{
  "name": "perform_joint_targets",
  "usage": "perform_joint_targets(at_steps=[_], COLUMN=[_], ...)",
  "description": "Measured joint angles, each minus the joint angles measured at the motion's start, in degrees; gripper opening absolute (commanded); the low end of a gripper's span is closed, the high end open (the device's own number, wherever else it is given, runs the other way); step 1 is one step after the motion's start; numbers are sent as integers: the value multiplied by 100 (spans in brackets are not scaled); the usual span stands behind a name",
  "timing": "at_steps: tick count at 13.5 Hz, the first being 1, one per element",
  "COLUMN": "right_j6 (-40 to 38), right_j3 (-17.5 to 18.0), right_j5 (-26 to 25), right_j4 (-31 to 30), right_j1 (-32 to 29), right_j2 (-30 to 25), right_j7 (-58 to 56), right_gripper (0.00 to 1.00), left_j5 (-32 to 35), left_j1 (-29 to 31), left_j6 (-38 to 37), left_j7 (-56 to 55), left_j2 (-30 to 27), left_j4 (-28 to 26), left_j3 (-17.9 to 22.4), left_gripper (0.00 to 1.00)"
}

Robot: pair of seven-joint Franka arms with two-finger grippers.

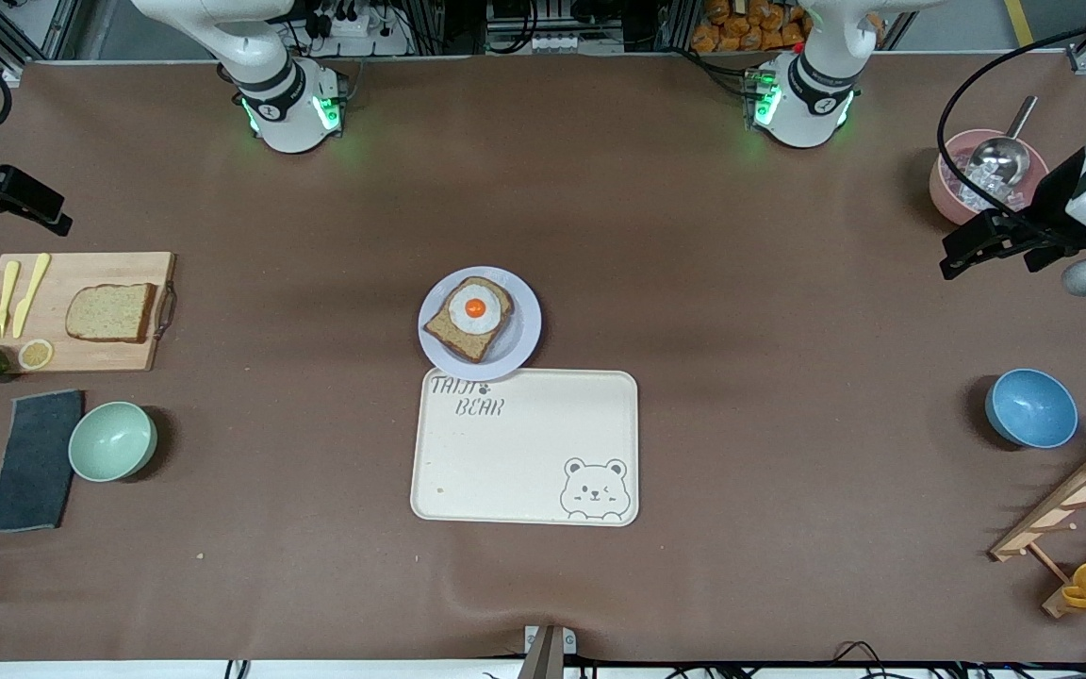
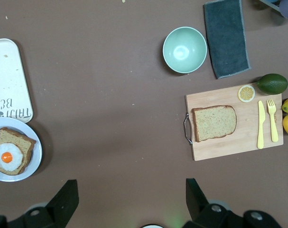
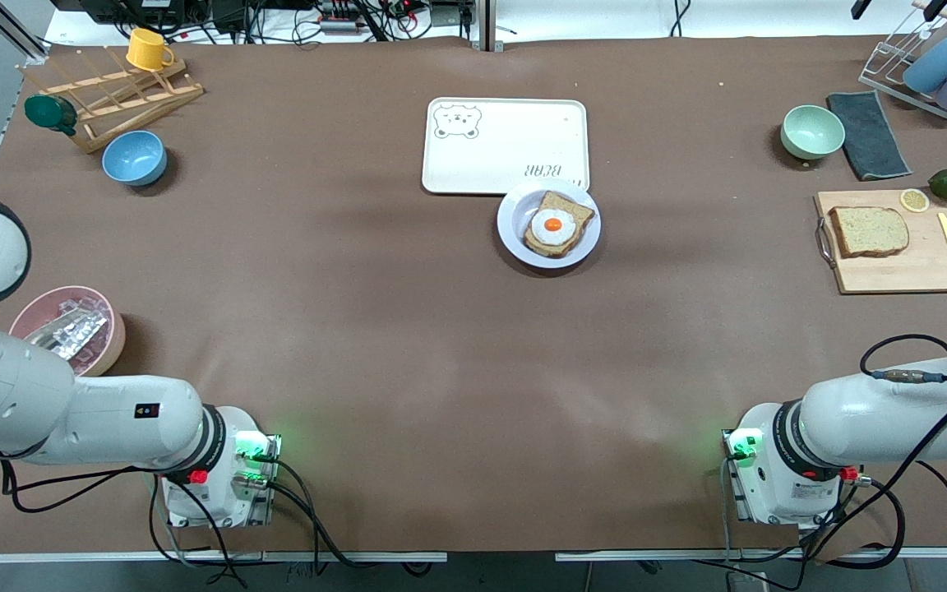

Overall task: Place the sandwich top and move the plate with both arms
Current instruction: 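Move the right gripper toward the bread slice on the cutting board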

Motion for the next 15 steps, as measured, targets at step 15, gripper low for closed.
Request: perform_joint_targets(at_steps=[15], right_j6=[215], right_j3=[-569], right_j5=[-11], right_j4=[-209], right_j1=[-62], right_j2=[518], right_j7=[-946], right_gripper=[100], left_j5=[0], left_j1=[2], left_j6=[0], left_j7=[0], left_j2=[13], left_j4=[42], left_j3=[-7], left_gripper=[100])
